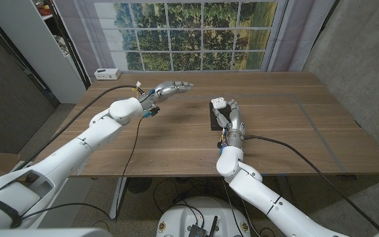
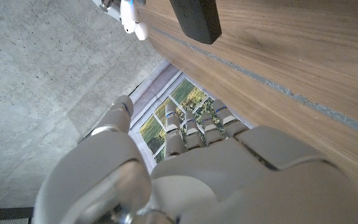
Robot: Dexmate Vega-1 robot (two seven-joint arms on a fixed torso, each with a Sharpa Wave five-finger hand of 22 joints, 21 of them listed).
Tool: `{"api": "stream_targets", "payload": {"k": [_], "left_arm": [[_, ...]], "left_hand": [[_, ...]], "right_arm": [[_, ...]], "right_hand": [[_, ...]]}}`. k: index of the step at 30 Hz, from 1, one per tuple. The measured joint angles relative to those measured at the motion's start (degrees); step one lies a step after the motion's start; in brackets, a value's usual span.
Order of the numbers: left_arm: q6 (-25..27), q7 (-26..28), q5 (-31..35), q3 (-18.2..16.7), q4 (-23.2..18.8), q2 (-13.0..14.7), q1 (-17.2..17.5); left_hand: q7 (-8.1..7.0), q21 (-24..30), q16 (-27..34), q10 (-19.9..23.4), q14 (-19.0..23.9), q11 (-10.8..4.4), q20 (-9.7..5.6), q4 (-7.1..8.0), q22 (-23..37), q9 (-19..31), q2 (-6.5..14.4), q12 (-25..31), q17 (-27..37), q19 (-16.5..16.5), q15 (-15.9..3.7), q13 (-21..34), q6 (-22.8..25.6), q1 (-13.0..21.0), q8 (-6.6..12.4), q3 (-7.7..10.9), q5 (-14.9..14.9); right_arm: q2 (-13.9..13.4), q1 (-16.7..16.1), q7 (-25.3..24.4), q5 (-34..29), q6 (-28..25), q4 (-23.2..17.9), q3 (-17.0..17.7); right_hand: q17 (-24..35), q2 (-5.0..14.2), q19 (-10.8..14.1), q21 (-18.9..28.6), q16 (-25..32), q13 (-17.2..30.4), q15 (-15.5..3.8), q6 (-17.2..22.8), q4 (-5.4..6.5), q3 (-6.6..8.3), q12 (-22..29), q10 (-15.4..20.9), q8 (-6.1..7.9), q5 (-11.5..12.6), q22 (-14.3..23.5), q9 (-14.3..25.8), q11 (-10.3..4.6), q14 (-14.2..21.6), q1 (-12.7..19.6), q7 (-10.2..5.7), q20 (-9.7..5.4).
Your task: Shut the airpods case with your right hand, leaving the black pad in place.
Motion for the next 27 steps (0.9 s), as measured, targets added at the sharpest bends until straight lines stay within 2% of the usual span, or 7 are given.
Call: {"api": "stream_targets", "payload": {"k": [16, 27], "left_arm": [[0.4, -5.6, 0.0, 2.9, 2.4, -1.7, -3.0], [-1.3, -7.5, -0.5, 3.5, 3.4, -2.2, -3.5]], "left_hand": [[0.13, -0.9, 0.0, -0.9, -1.6, 0.29, 0.62, -0.17, 0.0, -0.3, -1.9, 0.0, 0.0, -0.6, 0.21, -0.3, 0.5, -1.0, 0.00, -1.41, -0.4], [-2.13, -1.8, 0.2, -0.7, -1.6, 0.08, 0.62, -0.09, 0.0, -0.5, -2.4, 0.0, 0.0, -0.6, 0.18, -0.5, 3.6, -0.9, 0.43, -1.96, -0.9]], "right_arm": [[-1.4, 0.3, 5.4, -3.1, 4.0, -1.7, -0.4], [-1.1, 0.9, 7.5, -3.8, 4.5, -1.6, -0.6]], "right_hand": [[0.0, 0.00, 0.5, 0.0, 0.0, 0.3, 0.01, 0.0, -0.25, 0.24, 0.0, 0.3, 0.02, -0.2, 0.0, -0.5, -0.30, 0.6, 0.0, 0.00, -0.47], [0.3, 0.00, 0.5, 0.0, 0.0, 0.3, 0.01, 0.0, -0.43, 0.43, 0.0, 0.3, 0.03, 0.0, 0.0, -1.0, -0.30, 0.6, 0.0, 0.00, -0.47]]}}
